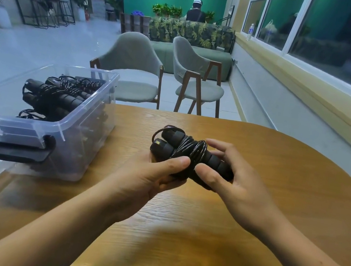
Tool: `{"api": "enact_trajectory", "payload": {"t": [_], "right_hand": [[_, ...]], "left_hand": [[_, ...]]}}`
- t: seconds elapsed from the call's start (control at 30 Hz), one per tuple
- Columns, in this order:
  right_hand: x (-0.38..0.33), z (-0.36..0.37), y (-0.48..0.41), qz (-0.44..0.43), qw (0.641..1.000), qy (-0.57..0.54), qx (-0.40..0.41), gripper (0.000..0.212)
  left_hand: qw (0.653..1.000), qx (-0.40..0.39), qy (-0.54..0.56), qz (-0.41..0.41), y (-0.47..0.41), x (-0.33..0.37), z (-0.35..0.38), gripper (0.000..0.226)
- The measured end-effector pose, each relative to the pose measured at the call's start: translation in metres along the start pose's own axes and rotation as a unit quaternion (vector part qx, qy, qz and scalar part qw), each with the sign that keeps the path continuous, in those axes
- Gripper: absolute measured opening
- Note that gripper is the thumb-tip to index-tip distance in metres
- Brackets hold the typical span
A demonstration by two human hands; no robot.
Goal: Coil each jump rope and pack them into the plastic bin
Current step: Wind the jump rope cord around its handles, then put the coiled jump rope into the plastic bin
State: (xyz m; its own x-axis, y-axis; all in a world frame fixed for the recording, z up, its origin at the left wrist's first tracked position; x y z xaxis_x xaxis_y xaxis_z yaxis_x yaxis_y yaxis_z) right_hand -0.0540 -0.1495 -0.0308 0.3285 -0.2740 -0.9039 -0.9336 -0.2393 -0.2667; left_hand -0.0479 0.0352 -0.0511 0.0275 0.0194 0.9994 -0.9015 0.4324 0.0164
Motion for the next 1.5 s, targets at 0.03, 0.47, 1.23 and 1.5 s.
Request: {"api": "enact_trajectory", "payload": {"t": [0.03,0.47,1.23,1.5], "right_hand": [[-0.001,0.002,0.0,0.009,1.0,-0.024,-0.004,0.059],[-0.056,0.039,-0.039,-0.025,0.995,-0.095,-0.006,0.039],[-0.134,0.267,-0.236,-0.01,0.957,0.179,-0.228,0.063],[-0.133,0.281,-0.238,-0.006,0.916,0.271,-0.296,0.052]], "left_hand": [[1.0,-0.002,-0.007,0.001,0.001,0.001,0.0,0.04],[0.995,0.076,-0.061,0.006,0.027,0.057,-0.055,0.038],[0.943,0.267,-0.134,-0.146,0.102,0.106,-0.308,0.066],[0.751,0.242,-0.565,-0.241,0.1,0.122,-0.33,0.09]]}}
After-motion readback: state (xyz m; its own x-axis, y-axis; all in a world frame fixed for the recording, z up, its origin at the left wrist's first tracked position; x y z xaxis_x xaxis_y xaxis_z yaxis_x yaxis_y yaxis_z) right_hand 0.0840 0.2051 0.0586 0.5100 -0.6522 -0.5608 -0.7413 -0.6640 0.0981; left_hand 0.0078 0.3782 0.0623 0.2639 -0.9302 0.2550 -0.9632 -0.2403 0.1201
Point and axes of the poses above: each hand's wrist, its own y-axis away from the middle knuckle, its own z-axis out of the palm, x = y × z, the point moved 7 cm from there along -y, towards the middle knuckle, and after that the axes turned 9 degrees about -y, right-handed, at the moved point
